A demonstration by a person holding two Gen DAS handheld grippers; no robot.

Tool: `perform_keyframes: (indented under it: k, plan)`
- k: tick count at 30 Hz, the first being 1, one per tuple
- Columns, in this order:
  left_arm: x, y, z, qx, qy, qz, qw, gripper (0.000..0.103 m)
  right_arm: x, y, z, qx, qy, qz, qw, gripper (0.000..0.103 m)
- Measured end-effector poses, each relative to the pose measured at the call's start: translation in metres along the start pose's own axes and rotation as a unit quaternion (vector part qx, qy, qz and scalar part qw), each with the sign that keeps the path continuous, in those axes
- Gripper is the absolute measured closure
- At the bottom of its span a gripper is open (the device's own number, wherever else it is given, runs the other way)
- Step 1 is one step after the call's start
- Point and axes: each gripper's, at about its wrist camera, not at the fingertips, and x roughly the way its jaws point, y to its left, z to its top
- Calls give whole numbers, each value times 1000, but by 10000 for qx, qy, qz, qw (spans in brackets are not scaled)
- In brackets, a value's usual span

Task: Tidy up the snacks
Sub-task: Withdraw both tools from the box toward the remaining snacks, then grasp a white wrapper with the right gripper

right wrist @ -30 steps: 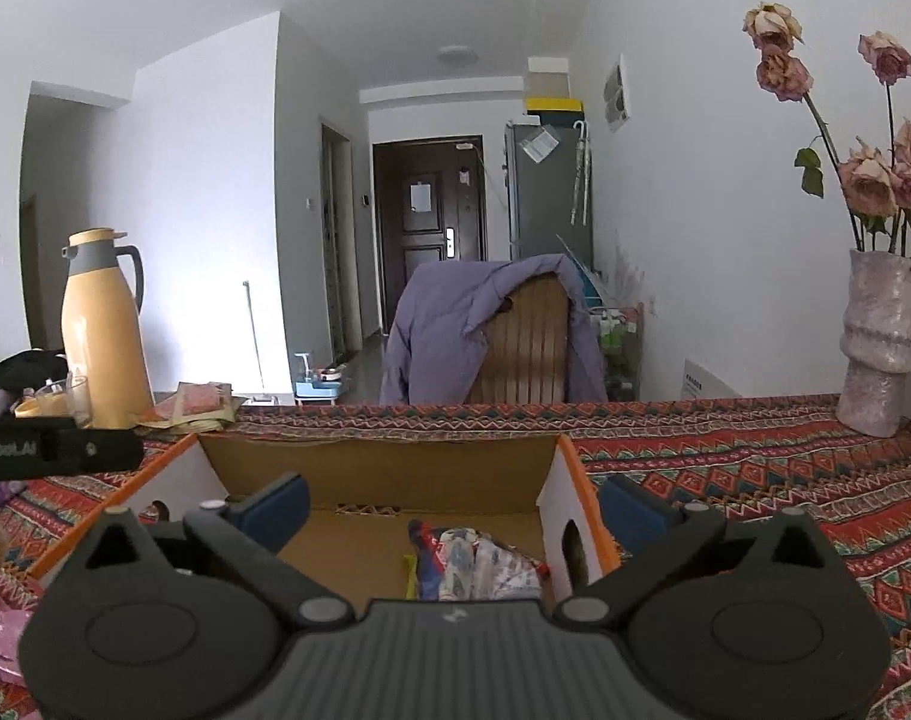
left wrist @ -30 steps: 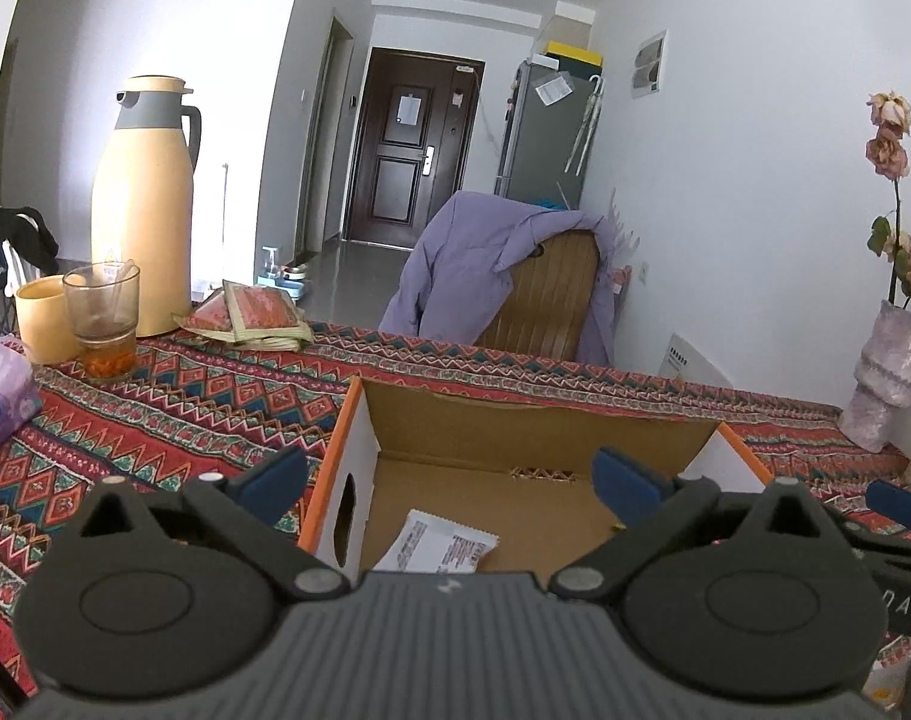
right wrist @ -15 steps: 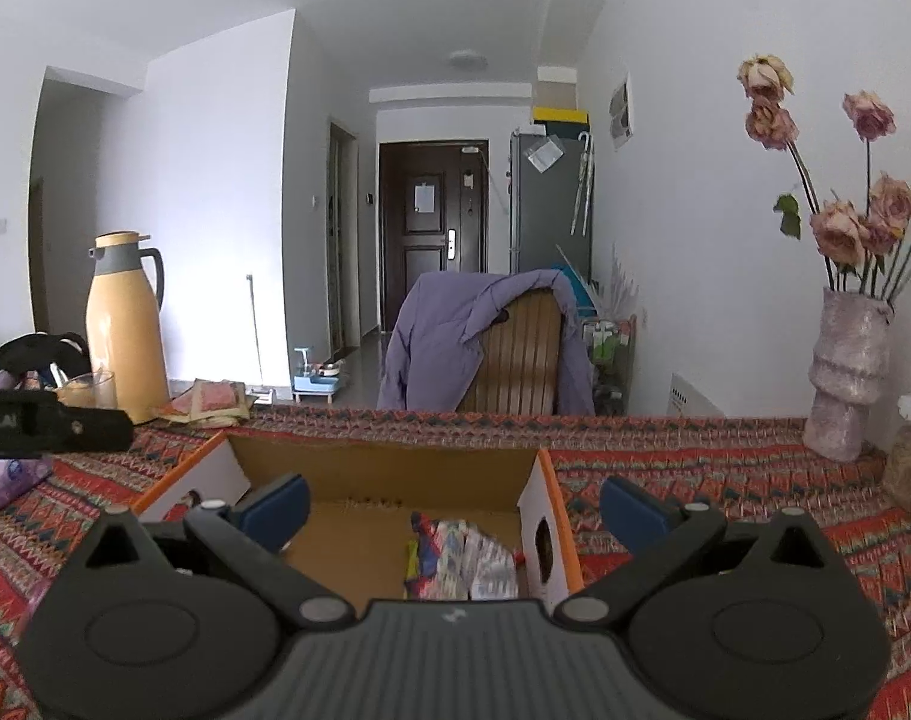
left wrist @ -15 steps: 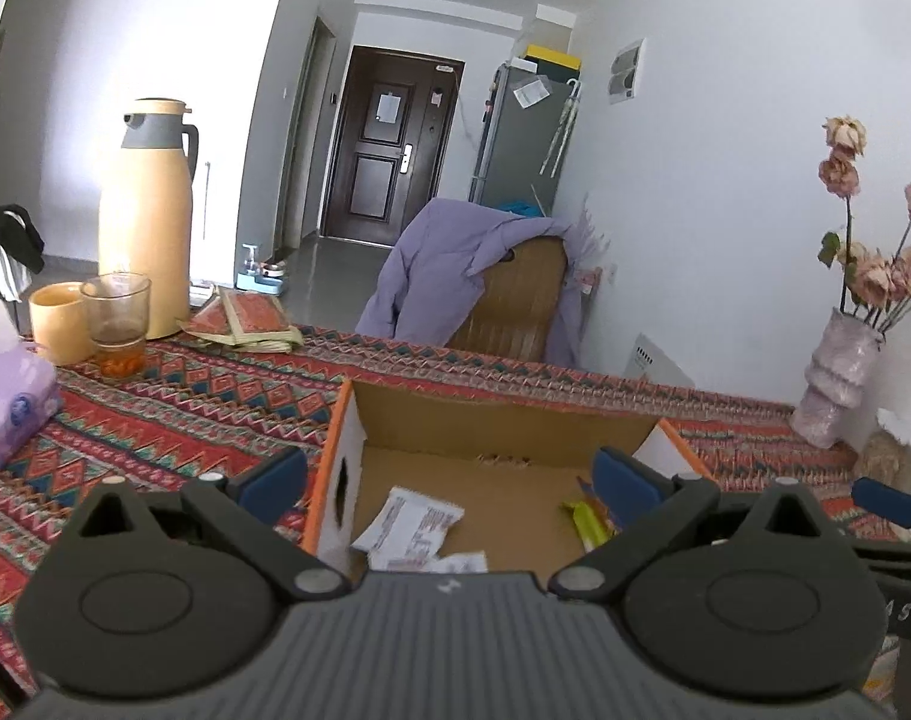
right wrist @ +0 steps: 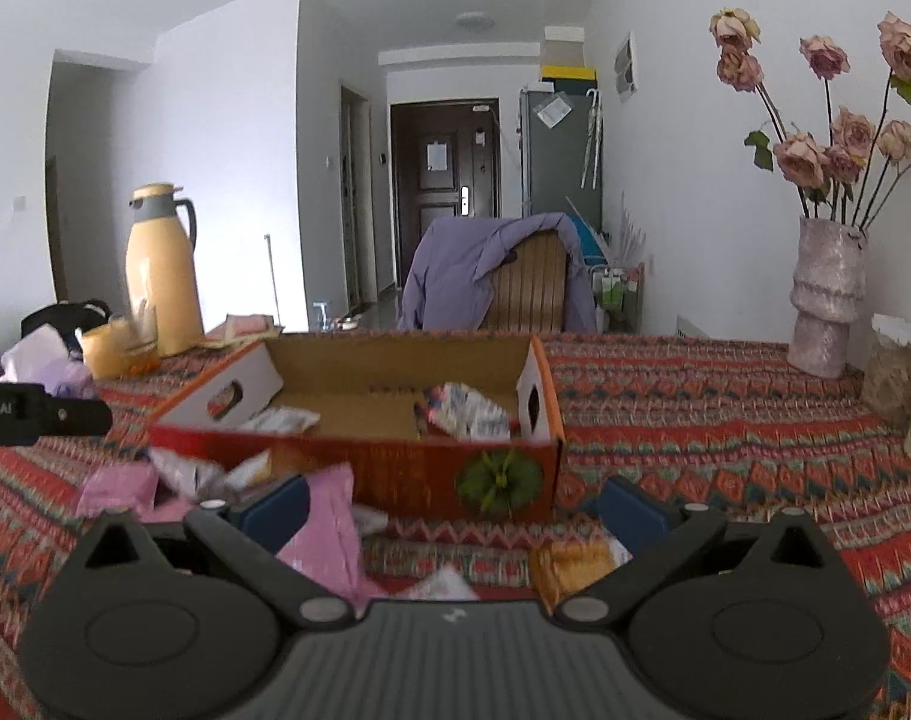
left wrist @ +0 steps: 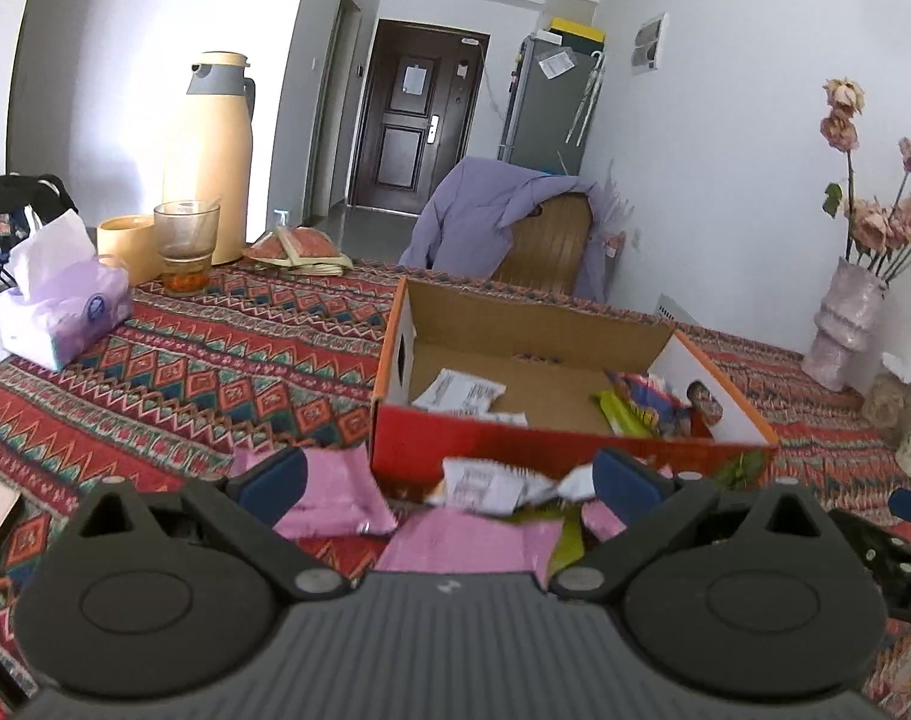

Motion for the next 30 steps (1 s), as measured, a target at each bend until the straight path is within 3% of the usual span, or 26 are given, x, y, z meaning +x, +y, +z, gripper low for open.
perform_keyframes:
  k: [17,22,30]
  plan:
    - [-26,2,-40,299,-45,-160,9994,0,-23,3,-47,-2,368,180,9992,0]
    - [-19,0,-41,314,77,-149,9994,0,-8,3,-46,25,546,102,9985,0]
    - [-15,0,-40,325,120,-83,9994,0,45,19,-39,-80,1225,179,9923,0]
